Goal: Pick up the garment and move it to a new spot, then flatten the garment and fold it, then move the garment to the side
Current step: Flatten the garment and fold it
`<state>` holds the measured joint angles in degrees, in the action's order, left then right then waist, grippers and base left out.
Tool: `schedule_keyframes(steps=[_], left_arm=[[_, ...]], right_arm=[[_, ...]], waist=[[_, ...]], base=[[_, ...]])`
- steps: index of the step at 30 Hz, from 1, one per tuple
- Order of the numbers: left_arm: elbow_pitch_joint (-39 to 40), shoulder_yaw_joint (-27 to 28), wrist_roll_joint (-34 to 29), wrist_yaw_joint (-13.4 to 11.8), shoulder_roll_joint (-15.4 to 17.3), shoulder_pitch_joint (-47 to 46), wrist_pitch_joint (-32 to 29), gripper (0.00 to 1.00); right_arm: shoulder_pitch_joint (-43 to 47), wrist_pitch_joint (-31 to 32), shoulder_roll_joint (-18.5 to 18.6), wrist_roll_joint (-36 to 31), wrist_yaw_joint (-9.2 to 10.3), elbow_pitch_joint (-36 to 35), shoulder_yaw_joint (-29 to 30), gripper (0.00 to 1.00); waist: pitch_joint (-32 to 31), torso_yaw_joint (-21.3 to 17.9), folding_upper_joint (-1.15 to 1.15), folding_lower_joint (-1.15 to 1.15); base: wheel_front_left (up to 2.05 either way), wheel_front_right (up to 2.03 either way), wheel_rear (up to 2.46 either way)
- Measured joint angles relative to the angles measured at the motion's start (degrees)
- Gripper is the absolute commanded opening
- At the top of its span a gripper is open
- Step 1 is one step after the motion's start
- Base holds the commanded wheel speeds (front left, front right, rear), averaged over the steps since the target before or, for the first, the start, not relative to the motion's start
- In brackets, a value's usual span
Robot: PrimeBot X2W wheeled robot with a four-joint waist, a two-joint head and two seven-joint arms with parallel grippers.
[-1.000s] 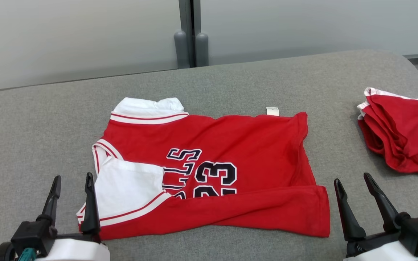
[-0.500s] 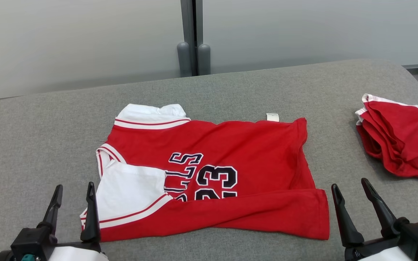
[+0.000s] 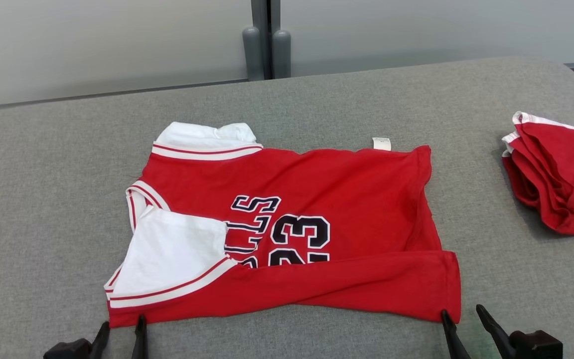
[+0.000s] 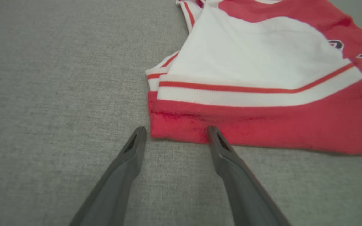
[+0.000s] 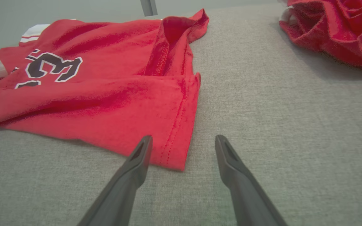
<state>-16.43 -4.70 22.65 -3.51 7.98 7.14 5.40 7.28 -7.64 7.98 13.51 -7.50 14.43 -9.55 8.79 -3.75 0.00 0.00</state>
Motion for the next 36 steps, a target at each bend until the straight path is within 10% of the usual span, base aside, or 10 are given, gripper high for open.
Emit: schedule_keyframes(steps=[8,9,11,36], left_arm=[[-5.0,0.4,3.4,3.1,-0.1,-5.1,0.2,1.0],[-5.1,0.2,3.2,3.4,0.1,-5.4,0.1,1.0],[-5.4,0.3,3.6,3.7,0.1,-5.9,0.0,0.0],[5.6,0.9,6.3,0.2,-1.0,7.2,-1.5,0.0]], right_arm=[[-4.7,-0.7,-0.7,2.4,0.0,7.4,-1.8,1.0],[-5.2,-0.7,-0.7,2.7,0.0,7.7,-2.2,0.7],[-6.2,-0.6,-0.5,3.3,0.01,8.5,-2.7,0.0],[6.9,5.8,4.2,4.5,-0.05,-2.0,1.2,0.0]], waist=[[2.1,0.4,0.0,0.0],[2.2,0.5,0.0,0.0],[2.4,0.5,0.0,0.0],[-5.2,7.6,0.0,0.0]], base=[[0.0,0.0,0.0],[0.0,0.0,0.0],[0.0,0.0,0.0],[0.0,0.0,0.0]])
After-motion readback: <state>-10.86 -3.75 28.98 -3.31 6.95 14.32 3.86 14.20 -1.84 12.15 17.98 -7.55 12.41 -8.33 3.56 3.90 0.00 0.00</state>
